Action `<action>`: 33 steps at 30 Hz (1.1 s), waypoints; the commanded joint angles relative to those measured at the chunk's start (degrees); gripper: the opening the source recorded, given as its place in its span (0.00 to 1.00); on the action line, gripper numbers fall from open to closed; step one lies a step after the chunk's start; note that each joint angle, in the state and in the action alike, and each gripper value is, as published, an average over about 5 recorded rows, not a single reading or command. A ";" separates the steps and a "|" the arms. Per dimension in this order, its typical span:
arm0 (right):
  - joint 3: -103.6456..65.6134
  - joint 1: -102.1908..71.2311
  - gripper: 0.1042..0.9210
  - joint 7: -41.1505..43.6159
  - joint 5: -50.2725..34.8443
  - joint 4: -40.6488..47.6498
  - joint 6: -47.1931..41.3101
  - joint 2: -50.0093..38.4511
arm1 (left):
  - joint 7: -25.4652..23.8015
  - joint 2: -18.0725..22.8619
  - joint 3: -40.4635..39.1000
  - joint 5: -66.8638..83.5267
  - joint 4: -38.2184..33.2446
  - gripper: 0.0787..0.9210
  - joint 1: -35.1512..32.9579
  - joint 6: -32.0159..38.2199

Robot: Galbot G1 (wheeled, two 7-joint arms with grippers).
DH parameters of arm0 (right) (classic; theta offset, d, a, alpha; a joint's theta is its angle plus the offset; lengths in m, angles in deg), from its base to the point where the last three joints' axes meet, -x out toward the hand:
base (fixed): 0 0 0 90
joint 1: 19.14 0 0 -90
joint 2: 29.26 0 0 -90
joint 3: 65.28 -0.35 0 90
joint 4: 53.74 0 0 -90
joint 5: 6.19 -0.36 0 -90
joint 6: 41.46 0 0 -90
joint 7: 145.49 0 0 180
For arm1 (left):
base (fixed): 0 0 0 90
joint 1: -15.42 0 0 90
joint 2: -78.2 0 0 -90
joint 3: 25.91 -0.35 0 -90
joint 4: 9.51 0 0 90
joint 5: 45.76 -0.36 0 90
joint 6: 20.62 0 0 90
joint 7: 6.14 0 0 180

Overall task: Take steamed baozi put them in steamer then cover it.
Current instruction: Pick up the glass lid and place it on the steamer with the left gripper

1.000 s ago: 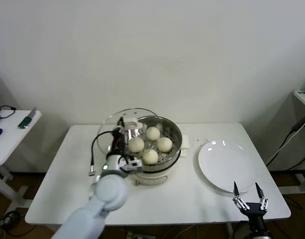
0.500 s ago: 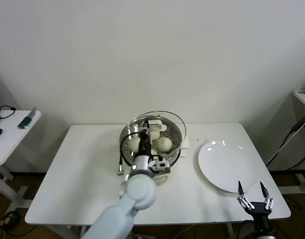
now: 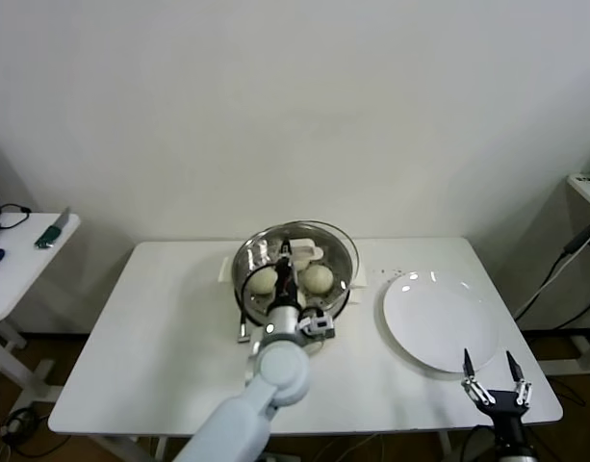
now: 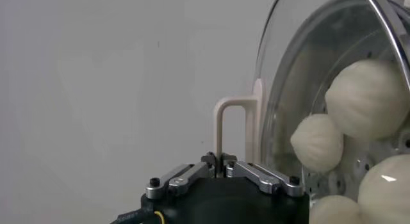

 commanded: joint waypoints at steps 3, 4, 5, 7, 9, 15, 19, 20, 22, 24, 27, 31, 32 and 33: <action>0.09 -0.20 0.88 -0.15 -0.23 0.28 0.63 -0.08 | 2.04 0.34 0.02 -1.03 3.56 0.07 0.34 0.84; 0.09 -0.22 0.88 -0.17 -0.30 0.36 0.74 -0.12 | 2.00 0.15 0.09 -1.10 3.61 0.07 0.23 0.85; 0.10 -0.24 0.88 -0.20 -0.36 0.46 0.85 -0.18 | 1.97 -0.02 0.13 -1.18 3.64 0.07 0.07 0.87; 0.14 -0.20 0.88 -0.23 -0.45 0.67 1.01 -0.27 | 1.91 -0.31 0.12 -1.43 3.62 0.07 -0.32 0.97; 0.21 -0.09 0.88 -0.26 -0.49 0.84 1.11 -0.29 | 1.90 -0.42 0.09 -1.72 3.60 0.07 -0.68 1.13; 0.58 0.11 0.88 -0.27 -0.43 0.99 1.34 -0.04 | 2.06 -0.60 0.37 -2.59 3.89 0.07 -0.77 1.93; 0.69 -0.02 0.88 -0.27 -0.36 1.09 1.63 -0.02 | 2.17 -0.67 0.39 -2.82 4.05 0.07 -0.61 2.33; 0.69 -0.06 0.88 -0.26 -0.34 1.10 1.71 -0.04 | 2.19 -0.66 0.38 -2.83 4.08 0.07 -0.62 2.45; 0.69 -0.10 0.88 -0.21 -0.28 1.16 1.87 -0.10 | 2.25 -0.63 0.37 -2.85 4.16 0.07 -0.68 2.90; 0.74 -0.12 0.88 -0.17 -0.22 1.19 1.92 -0.11 | 2.27 -0.59 0.38 -2.84 4.18 0.07 -0.78 3.24; 0.89 -0.12 0.88 -0.16 -0.19 1.15 1.85 0.01 | 2.31 -0.58 0.35 -2.75 4.00 0.07 -0.81 3.28; 0.94 -0.13 0.88 -0.20 -0.20 1.08 1.65 0.15 | 2.23 -1.13 0.10 -2.10 2.96 0.08 -0.59 3.14; 0.93 -0.15 0.88 -0.22 -0.22 1.07 1.60 0.14 | 2.14 -1.40 0.01 -1.80 2.58 0.08 -0.50 3.09; 0.91 -0.16 0.88 -0.23 -0.23 1.06 1.55 0.13 | 2.03 -1.74 -0.10 -1.49 2.19 0.09 -0.43 3.03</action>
